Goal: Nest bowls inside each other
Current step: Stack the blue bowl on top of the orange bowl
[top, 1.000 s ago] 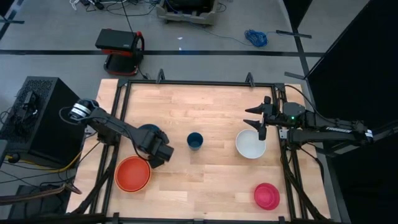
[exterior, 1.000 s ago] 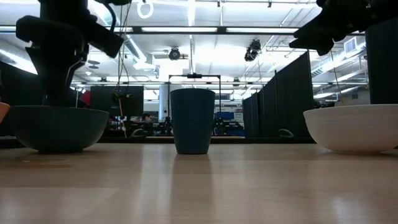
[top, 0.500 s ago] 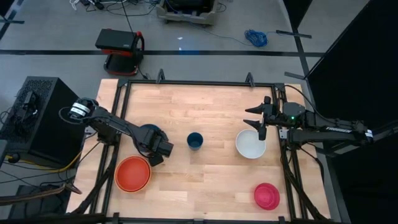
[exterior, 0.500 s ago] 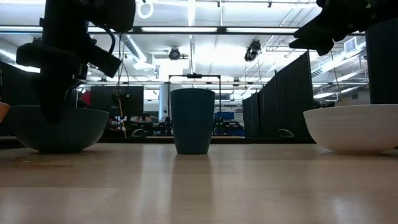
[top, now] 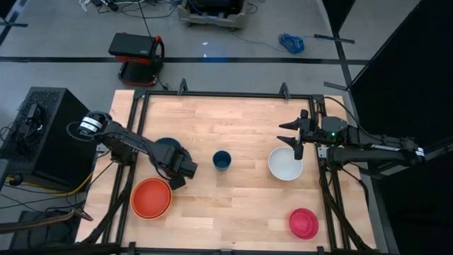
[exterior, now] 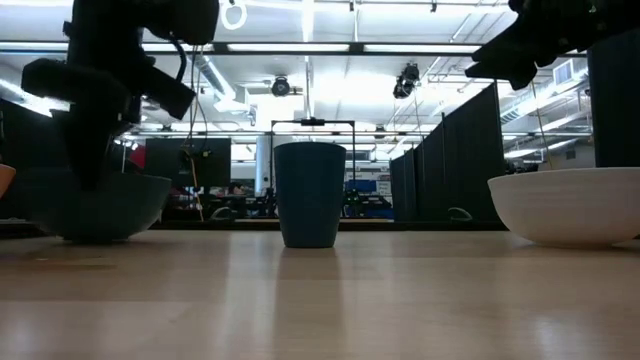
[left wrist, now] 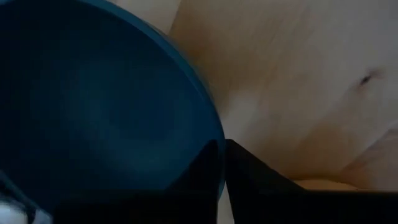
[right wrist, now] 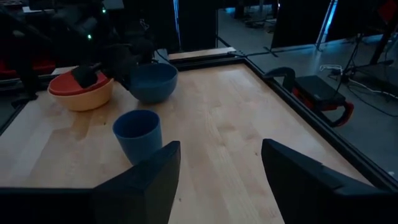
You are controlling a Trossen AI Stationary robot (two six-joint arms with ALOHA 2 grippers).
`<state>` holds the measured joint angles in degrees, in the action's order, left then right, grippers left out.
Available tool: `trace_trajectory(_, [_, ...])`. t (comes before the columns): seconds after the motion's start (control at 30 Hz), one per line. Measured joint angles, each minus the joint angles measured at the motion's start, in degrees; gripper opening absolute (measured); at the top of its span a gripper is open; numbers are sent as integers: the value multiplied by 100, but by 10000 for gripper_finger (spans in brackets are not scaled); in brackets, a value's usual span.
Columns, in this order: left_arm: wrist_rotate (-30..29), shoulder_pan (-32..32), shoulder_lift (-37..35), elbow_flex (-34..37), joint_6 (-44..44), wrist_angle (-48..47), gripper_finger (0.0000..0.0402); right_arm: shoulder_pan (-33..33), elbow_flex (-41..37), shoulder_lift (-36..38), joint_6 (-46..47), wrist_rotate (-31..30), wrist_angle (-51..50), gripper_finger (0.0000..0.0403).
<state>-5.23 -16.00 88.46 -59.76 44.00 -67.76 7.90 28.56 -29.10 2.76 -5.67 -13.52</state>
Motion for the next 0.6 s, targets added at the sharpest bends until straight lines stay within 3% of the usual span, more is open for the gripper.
trace_trajectory(0.13, [-166,-56,-55,-717,127,-811,1,-2,0,0,-2,0,0,200])
trace_trajectory(0.27, [-378,-285,-97,-1867,484,-1795,1,-2,0,2,-2,0,2,200])
trace_trajectory(0.37, [-427,-658,-99,-2523,908,-1923,1,-2,0,0,-2,0,0,204])
trace_trajectory(0.6, [-227,-1773,-90,-2606,2494,-1648,0,-1,0,1,-60,-2,6,205])
